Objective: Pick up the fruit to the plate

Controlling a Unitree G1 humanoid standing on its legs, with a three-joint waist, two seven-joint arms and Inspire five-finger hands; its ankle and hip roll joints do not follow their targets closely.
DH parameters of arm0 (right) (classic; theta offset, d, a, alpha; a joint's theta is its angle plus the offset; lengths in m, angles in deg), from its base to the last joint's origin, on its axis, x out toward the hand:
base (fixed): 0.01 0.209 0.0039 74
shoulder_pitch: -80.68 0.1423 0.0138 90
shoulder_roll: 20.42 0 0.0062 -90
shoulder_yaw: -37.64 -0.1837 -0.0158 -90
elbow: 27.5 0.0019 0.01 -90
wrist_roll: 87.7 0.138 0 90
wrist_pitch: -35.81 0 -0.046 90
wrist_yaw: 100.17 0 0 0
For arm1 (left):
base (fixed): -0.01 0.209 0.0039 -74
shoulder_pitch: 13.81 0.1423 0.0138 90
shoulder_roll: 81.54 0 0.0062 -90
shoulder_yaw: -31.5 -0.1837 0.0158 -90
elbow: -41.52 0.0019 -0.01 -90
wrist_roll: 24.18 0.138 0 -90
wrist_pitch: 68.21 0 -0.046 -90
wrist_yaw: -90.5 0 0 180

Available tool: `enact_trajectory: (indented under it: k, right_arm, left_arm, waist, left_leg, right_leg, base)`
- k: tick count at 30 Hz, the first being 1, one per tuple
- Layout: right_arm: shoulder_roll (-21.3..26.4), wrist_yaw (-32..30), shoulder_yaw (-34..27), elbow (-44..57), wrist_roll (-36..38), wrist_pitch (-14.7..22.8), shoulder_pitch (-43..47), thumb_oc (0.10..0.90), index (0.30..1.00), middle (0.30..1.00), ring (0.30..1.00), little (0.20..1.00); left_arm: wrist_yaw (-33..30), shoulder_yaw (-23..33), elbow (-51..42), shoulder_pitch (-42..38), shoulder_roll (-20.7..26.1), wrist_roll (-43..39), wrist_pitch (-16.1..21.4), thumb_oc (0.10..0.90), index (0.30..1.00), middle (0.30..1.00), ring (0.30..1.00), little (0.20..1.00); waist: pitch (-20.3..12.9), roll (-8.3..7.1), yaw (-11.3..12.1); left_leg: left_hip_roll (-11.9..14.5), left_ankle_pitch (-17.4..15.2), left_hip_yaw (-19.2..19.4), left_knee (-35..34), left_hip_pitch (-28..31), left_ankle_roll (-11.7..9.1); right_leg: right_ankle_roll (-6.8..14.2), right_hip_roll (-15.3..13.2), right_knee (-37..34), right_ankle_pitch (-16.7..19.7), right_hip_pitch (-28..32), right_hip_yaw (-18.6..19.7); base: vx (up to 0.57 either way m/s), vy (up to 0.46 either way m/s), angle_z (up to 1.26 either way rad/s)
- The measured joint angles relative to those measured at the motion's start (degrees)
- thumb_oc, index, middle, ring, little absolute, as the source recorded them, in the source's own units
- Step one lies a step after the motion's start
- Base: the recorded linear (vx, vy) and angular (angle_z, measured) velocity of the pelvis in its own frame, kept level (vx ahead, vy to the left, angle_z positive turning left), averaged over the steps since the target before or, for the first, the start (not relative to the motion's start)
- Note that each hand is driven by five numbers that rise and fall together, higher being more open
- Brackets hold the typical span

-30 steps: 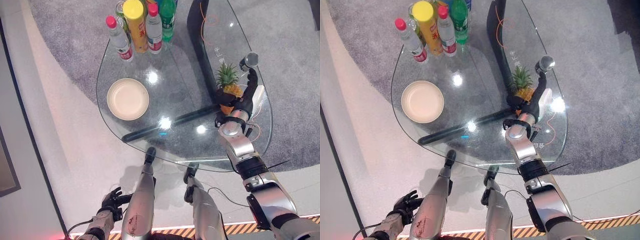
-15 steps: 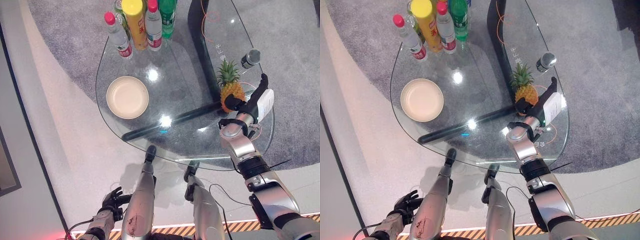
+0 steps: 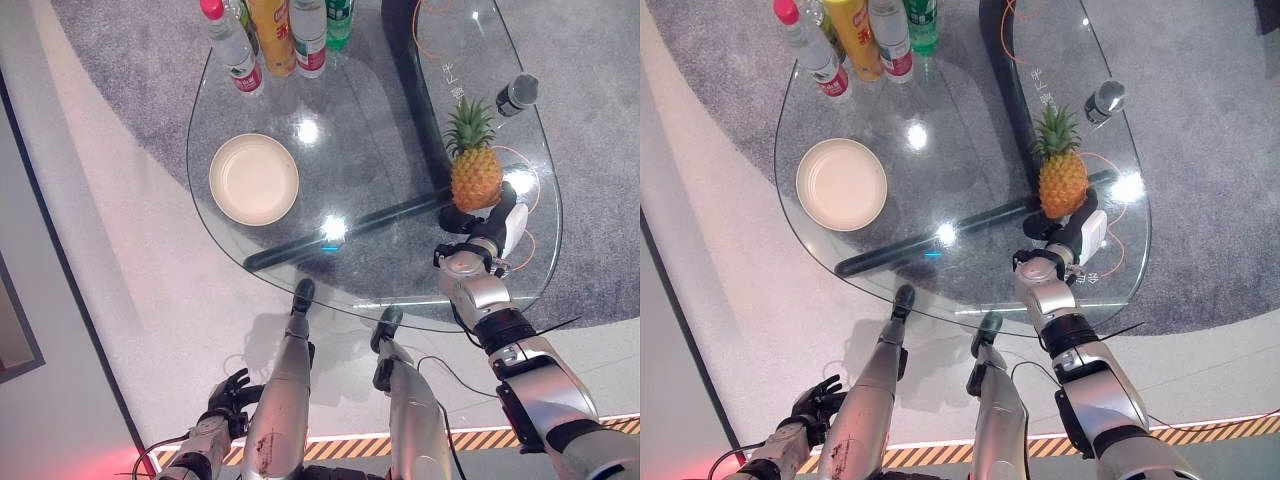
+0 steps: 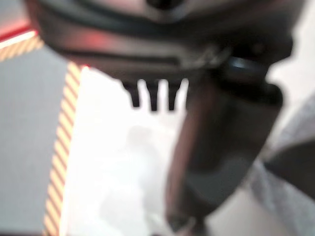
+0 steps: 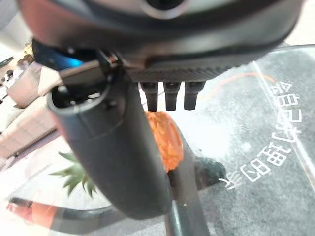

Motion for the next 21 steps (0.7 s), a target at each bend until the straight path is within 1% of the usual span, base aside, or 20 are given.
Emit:
enact_trajectory:
  k: [6, 8, 12, 14, 21]
  right_arm:
    - [0.2, 0.6, -0.9, -2.0, 0.8, 1.3, 1.7, 0.800, 0.900, 0.900, 0.900, 0.900]
    - [0.9, 0.7, -0.8, -4.0, 0.8, 1.1, 3.3, 0.800, 0.900, 0.900, 0.900, 0.900]
    - [3.2, 0.8, -0.5, -6.4, 0.8, 0.9, 5.0, 0.800, 0.900, 0.900, 0.900, 0.900]
    - [4.0, 0.7, -0.2, -7.7, 0.8, 0.8, 6.1, 0.800, 0.900, 0.900, 0.900, 0.900]
    - [4.3, -1.3, 0.3, -6.8, -1.2, 0.8, 7.2, 0.800, 0.900, 0.900, 0.900, 0.900]
  left_arm:
    - [0.5, -0.1, -0.1, 0.0, 0.1, -0.2, 0.1, 0.800, 0.900, 0.900, 0.900, 0.900]
    - [1.1, -0.4, -0.1, 0.0, 0.0, -0.9, 0.2, 0.800, 0.900, 0.900, 0.900, 0.900]
    - [1.2, -2.0, -0.2, -0.1, -0.4, -1.0, 0.9, 0.800, 0.900, 0.900, 0.900, 0.900]
    - [1.2, -2.3, -0.2, 0.0, -0.5, -1.7, 0.9, 0.800, 0.900, 0.900, 0.900, 0.900]
    - [1.2, -2.5, -0.7, 0.0, -0.5, -2.0, 0.9, 0.800, 0.900, 0.900, 0.900, 0.900]
  waist:
    - [0.0, 0.01, -0.1]
    - [0.0, 0.28, 0.0]
    - [0.4, 1.38, 0.7]
    - [0.4, 1.44, 1.1]
    - [0.5, 1.55, 1.2]
  left_leg:
    - [-0.1, 0.1, 0.0, 0.3, -1.1, -0.2]
    - [-0.1, 0.2, 0.0, 0.7, -1.9, -0.2]
    - [-0.3, 0.4, -0.1, 0.9, -2.8, -0.3]
    - [-0.4, 0.4, -0.1, 0.9, -3.1, -0.3]
    - [-0.6, 0.6, -0.9, 0.9, -4.1, -0.5]
  right_leg:
    - [0.0, -0.1, 1.6, -0.4, -1.9, 0.7]
    - [0.0, -0.1, 2.1, -0.5, -2.9, 0.9]
    - [0.0, -0.3, 3.2, -0.7, -4.2, 1.1]
    - [0.0, -0.4, 3.6, -0.9, -4.8, 1.3]
    - [-0.1, -0.3, 4.1, -1.0, -6.0, 1.1]
  base:
    - [0.00, 0.000, -0.01]
    - [0.00, 0.004, -0.02]
    - [0.00, 0.000, 0.00]
    - [0.00, 0.000, 0.00]
    - [0.00, -0.001, 0.01]
